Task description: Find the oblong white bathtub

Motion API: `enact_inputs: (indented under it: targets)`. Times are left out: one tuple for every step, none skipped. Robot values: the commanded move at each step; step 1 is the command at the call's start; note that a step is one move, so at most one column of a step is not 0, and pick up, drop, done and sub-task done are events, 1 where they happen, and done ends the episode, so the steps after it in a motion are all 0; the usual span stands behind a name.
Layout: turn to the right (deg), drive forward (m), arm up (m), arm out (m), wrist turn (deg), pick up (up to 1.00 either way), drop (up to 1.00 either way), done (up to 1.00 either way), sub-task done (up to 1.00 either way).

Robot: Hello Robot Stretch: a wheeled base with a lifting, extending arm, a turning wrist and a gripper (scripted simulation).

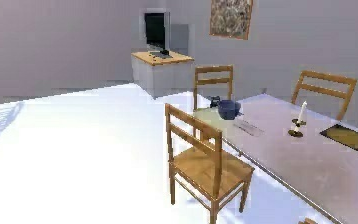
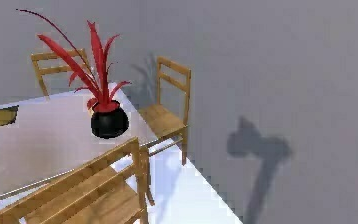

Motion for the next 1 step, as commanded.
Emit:
enact_inputs:
  targets:
    - [-45.0, 0.00, 0.00, 0.00, 0.0, 0.00, 0.00, 0.00, 0.00]
